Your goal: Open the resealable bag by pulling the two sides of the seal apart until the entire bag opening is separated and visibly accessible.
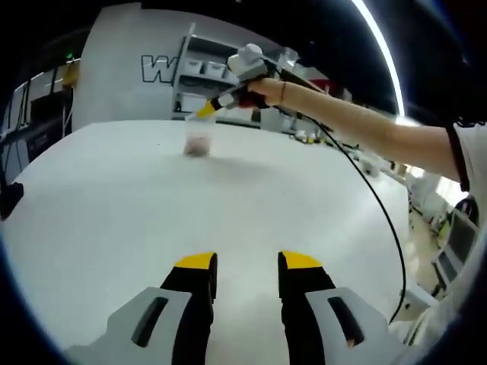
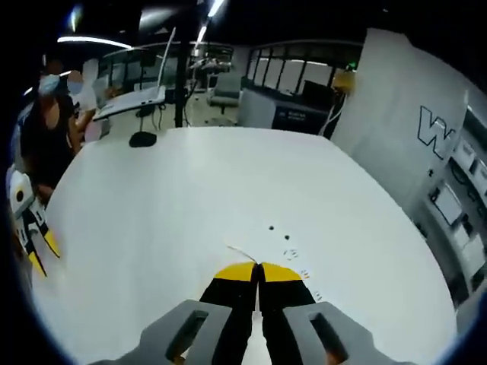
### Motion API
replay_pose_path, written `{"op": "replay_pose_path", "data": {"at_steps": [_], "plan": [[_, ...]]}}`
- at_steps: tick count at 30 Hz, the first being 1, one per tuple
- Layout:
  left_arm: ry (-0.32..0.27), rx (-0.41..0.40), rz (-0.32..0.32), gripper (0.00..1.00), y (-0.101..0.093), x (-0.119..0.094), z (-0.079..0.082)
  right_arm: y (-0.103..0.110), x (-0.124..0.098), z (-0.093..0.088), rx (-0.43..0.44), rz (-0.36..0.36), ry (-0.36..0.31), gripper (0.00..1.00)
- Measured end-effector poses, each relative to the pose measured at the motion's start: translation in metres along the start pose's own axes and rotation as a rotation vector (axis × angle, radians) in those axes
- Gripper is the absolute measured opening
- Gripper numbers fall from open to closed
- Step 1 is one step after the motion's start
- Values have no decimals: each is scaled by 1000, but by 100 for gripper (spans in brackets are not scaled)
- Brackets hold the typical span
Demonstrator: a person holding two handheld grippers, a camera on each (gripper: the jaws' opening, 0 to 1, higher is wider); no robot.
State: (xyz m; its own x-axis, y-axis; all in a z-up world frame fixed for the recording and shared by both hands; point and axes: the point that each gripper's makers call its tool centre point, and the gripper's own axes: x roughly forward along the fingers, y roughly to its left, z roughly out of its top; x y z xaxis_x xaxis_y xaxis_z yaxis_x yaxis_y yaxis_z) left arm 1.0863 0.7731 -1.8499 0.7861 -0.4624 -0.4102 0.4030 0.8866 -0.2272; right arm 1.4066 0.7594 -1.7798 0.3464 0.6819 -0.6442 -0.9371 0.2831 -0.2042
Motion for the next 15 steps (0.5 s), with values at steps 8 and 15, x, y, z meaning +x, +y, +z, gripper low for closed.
{"op": "replay_pose_path", "data": {"at_steps": [8,15], "plan": [[-9,-3,4,33,0,-3,2,12,1,-6,12,23,11,0],[-21,-12,6,35,0,-4,5,21,6,-14,33,43,14,0]]}}
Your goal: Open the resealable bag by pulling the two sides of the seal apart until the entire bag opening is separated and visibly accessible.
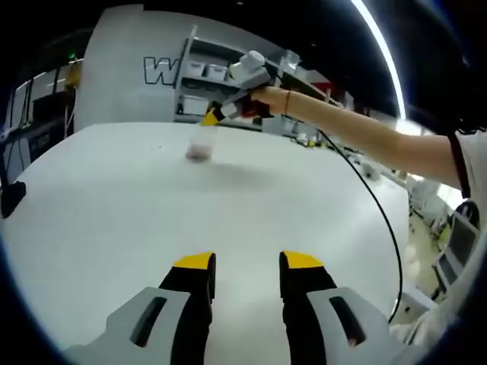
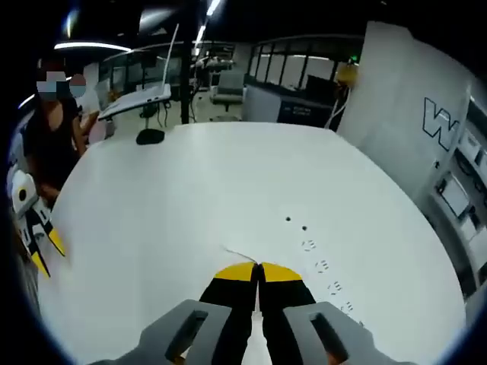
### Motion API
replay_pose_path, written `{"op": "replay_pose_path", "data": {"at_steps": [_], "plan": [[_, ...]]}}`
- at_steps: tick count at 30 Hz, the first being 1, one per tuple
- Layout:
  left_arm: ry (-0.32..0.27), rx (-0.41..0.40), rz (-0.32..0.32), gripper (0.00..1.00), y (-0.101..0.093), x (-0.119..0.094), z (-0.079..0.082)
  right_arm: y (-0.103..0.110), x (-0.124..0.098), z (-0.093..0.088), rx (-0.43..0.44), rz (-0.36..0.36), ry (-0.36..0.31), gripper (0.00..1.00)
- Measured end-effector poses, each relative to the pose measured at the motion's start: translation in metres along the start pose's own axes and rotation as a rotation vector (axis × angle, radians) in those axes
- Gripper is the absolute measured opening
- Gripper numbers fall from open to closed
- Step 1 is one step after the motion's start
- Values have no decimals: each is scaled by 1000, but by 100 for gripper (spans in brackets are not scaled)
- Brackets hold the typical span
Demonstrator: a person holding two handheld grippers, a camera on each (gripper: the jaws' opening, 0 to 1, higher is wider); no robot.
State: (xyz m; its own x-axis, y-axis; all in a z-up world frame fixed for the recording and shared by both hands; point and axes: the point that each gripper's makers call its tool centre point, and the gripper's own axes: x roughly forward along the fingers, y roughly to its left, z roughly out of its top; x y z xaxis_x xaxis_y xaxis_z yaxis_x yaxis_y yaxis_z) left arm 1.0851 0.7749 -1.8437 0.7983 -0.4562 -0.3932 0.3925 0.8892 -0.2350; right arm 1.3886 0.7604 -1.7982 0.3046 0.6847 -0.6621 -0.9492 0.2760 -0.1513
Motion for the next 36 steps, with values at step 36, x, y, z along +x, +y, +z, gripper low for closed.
{"op": "replay_pose_path", "data": {"at_steps": [36], "plan": [[-5,-6,5,35,-5,-5,-3,47,13,-34,66,31,-12,0]]}}
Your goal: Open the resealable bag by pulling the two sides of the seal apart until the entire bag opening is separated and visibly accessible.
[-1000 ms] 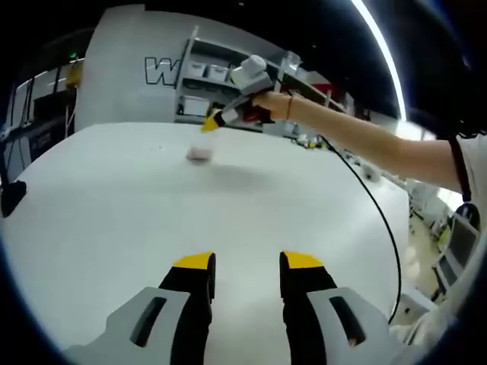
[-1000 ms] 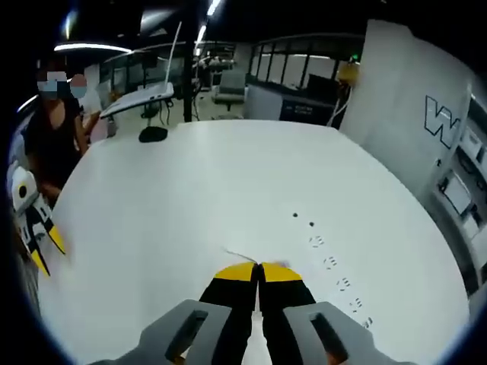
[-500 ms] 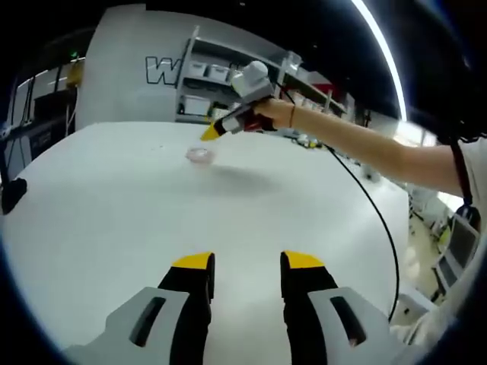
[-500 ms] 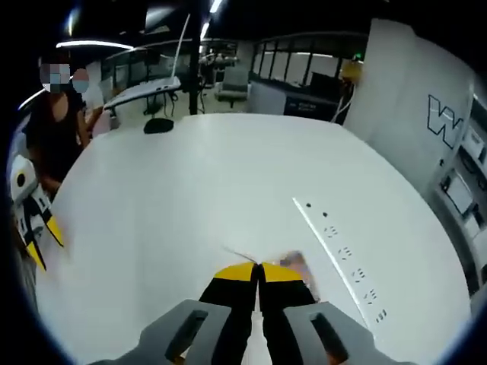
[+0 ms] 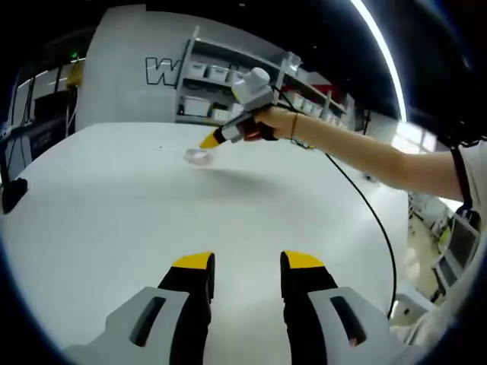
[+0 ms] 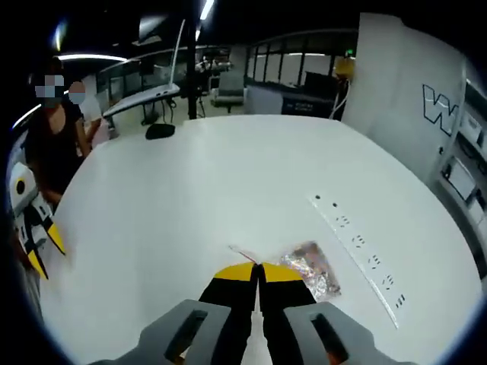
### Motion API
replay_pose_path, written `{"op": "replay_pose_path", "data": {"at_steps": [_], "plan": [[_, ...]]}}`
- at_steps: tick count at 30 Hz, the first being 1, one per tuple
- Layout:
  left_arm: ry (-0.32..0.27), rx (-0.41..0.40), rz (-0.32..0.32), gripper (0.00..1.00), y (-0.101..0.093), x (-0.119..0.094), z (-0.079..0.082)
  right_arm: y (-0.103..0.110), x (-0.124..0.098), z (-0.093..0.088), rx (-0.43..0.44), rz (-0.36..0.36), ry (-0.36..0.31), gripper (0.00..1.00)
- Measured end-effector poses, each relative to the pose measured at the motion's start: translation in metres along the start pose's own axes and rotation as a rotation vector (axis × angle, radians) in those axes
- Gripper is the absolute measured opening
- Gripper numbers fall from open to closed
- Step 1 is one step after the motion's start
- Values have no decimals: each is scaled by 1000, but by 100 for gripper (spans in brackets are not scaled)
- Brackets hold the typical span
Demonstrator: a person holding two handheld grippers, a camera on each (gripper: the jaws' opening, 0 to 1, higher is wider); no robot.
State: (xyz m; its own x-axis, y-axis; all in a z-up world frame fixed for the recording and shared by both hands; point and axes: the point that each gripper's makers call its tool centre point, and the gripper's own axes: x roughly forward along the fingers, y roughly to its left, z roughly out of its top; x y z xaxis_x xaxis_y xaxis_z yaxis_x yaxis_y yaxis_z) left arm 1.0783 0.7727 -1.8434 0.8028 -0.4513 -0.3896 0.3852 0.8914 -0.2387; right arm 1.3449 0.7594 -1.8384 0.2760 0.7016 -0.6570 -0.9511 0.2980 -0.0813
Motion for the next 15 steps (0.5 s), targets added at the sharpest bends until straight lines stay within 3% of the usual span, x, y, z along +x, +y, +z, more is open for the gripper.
{"op": "replay_pose_path", "data": {"at_steps": [15], "plan": [[-9,-3,-1,36,-2,-2,1,6,-5,-5,0,-10,2,0]]}}
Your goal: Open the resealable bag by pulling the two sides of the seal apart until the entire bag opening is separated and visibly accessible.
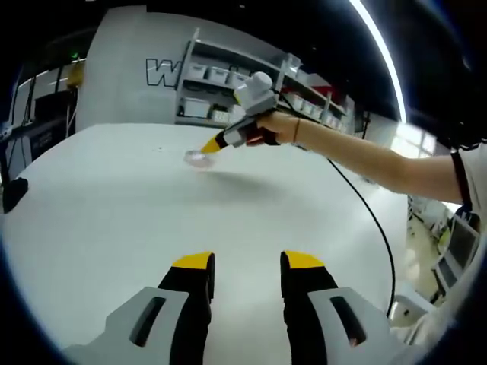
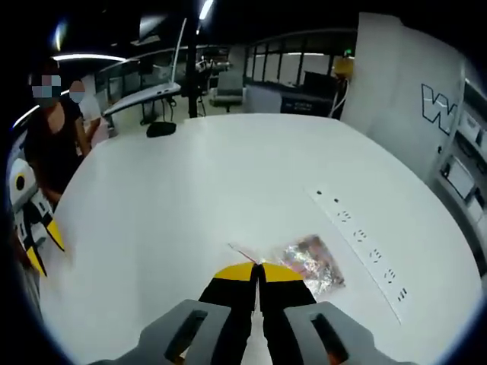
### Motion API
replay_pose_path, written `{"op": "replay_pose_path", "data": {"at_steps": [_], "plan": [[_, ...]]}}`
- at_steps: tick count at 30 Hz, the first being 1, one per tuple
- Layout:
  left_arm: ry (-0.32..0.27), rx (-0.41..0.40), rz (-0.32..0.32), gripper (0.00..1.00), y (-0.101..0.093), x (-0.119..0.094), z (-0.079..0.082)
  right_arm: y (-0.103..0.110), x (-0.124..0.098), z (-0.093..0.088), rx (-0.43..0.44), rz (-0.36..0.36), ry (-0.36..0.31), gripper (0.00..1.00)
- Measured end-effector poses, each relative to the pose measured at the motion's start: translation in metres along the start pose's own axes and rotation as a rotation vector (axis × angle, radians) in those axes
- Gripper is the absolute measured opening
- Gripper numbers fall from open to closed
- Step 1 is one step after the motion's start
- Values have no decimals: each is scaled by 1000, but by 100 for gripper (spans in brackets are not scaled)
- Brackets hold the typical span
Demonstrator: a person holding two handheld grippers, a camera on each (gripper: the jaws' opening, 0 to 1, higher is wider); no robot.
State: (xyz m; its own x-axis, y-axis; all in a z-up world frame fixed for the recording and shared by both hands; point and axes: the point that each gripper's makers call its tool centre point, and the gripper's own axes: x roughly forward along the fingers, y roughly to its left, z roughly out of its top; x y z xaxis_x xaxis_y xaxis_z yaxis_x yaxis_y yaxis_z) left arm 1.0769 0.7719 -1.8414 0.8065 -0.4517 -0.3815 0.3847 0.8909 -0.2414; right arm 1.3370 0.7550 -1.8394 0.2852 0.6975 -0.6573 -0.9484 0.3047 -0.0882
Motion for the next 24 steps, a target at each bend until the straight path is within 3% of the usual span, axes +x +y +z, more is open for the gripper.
{"op": "replay_pose_path", "data": {"at_steps": [11,24], "plan": [[-7,-7,0,36,0,-1,0,-3,1,-4,4,-13,8,0],[-8,-26,7,36,3,0,1,-2,-4,-11,19,-30,3,9]]}}
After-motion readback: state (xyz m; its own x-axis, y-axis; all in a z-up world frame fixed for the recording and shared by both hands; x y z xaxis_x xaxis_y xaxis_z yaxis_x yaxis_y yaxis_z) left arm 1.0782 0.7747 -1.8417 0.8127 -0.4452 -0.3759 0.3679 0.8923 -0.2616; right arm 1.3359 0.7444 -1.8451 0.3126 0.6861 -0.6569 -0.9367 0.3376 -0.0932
